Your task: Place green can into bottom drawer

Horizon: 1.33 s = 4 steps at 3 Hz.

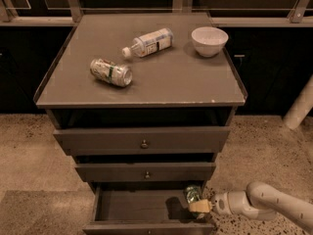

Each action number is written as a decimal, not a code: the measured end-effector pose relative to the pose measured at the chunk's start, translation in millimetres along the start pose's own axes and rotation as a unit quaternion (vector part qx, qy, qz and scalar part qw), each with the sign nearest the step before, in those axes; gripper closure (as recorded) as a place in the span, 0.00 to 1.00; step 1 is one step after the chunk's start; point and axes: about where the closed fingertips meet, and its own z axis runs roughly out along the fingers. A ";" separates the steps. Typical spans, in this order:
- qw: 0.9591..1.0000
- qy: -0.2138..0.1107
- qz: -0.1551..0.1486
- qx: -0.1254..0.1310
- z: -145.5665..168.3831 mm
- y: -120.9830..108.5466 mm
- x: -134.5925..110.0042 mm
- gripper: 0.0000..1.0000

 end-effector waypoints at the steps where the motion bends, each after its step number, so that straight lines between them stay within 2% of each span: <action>1: 1.000 0.001 0.002 -0.003 4.0 -0.7 2.6 1.00; 3: 1.000 0.001 0.002 -0.003 4.1 -0.8 2.6 1.00; 4: 1.000 -0.003 0.021 0.004 32.5 -32.2 1.9 1.00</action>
Offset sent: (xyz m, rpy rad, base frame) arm 0.0097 -0.0054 -0.0412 0.0260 0.0604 -0.0322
